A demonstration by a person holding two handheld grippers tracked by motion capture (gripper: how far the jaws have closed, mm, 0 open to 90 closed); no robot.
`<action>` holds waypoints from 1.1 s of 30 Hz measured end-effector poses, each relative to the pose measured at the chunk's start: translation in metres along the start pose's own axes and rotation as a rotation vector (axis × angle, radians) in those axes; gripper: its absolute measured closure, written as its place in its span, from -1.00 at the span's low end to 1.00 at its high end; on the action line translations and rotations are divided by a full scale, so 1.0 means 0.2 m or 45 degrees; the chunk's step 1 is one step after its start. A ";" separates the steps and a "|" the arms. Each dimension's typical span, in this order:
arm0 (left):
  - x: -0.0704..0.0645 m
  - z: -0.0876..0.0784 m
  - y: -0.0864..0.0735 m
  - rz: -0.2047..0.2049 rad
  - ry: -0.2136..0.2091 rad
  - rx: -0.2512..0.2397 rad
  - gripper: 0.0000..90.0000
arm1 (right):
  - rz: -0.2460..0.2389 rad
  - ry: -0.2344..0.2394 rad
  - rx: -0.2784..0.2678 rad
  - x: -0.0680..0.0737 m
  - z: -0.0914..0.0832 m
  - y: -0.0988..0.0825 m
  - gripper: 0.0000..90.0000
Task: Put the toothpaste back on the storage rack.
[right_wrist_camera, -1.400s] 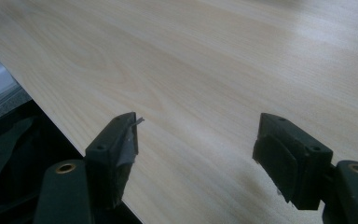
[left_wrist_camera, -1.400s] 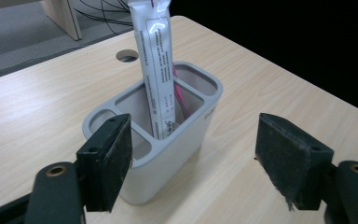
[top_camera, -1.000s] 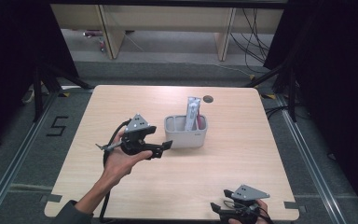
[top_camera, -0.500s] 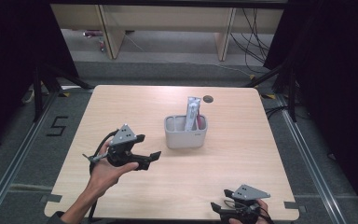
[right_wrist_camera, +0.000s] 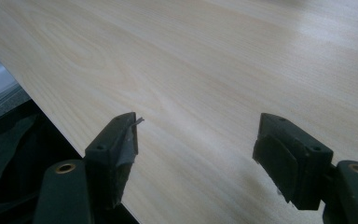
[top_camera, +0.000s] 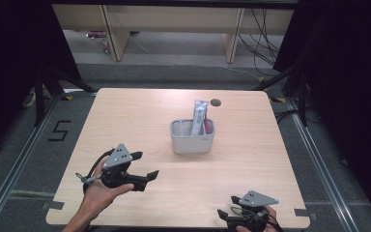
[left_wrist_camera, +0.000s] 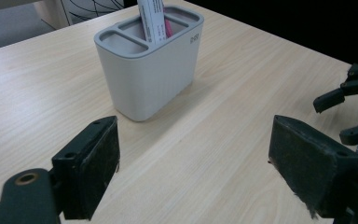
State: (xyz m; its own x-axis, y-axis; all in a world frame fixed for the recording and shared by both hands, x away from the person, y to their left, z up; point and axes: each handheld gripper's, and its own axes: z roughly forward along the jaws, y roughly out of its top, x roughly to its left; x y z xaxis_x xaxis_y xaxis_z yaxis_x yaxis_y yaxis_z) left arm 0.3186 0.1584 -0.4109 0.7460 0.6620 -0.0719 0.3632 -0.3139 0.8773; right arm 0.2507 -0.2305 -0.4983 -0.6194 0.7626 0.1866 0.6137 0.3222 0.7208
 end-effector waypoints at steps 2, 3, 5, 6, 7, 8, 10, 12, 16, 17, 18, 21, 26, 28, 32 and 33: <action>-0.01 -0.01 -0.03 0.008 0.001 0.005 -0.65 | -0.041 -0.009 -0.010 -0.01 0.00 0.00 -0.33; -0.01 -0.01 -0.04 0.009 0.002 0.009 -0.65 | -0.073 -0.015 -0.013 -0.02 0.01 0.00 -0.33; -0.02 -0.02 -0.07 0.020 0.004 0.015 -0.65 | -0.021 0.001 0.010 -0.01 0.01 0.00 -0.33; -0.02 -0.02 -0.08 0.021 -0.004 0.009 -0.65 | -0.024 -0.001 0.010 -0.01 0.01 0.00 -0.33; -0.02 -0.02 -0.10 0.030 0.009 0.019 -0.65 | -0.044 -0.008 -0.002 -0.01 0.01 0.00 -0.33; -0.02 -0.02 -0.12 0.022 0.012 0.023 -0.65 | -0.044 -0.009 -0.002 -0.01 0.01 0.00 -0.33; -0.02 -0.03 -0.15 0.024 0.008 0.033 -0.65 | -0.044 -0.011 -0.002 -0.01 0.01 0.00 -0.33; -0.02 -0.03 -0.18 0.037 0.001 0.047 -0.65 | -0.044 -0.012 0.000 -0.01 0.01 0.00 -0.33; -0.01 -0.05 -0.23 0.033 -0.003 0.049 -0.65 | -0.047 -0.010 -0.008 -0.01 0.01 0.00 -0.33; -0.01 -0.05 -0.24 0.035 -0.003 0.050 -0.65 | -0.055 -0.012 -0.020 -0.01 0.01 0.00 -0.33; -0.01 -0.06 -0.25 0.037 0.008 0.054 -0.65 | -0.056 -0.014 -0.011 -0.01 0.01 0.00 -0.33; 0.00 -0.08 -0.28 0.028 0.031 0.051 -0.65 | -0.053 -0.007 -0.021 -0.01 0.01 0.00 -0.33; 0.01 -0.10 -0.33 0.025 0.025 0.057 -0.65 | -0.069 -0.002 -0.006 -0.01 0.01 0.00 -0.33; 0.01 -0.11 -0.34 0.034 0.041 0.061 -0.65 | -0.066 0.037 -0.002 -0.02 0.02 0.00 -0.33; 0.02 -0.13 -0.38 0.024 0.050 0.056 -0.65 | -0.062 0.026 0.000 -0.02 0.02 0.00 -0.33; 0.02 -0.13 -0.39 0.015 0.050 0.056 -0.65 | -0.051 0.026 0.001 -0.01 0.02 0.00 -0.33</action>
State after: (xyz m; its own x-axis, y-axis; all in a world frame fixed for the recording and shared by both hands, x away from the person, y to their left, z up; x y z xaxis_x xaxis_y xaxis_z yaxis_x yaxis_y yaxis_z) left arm 0.2794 0.2040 -0.4666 0.7281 0.6842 -0.0426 0.3796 -0.3507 0.8561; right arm 0.2534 -0.2308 -0.5014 -0.6534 0.7375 0.1707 0.5883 0.3528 0.7276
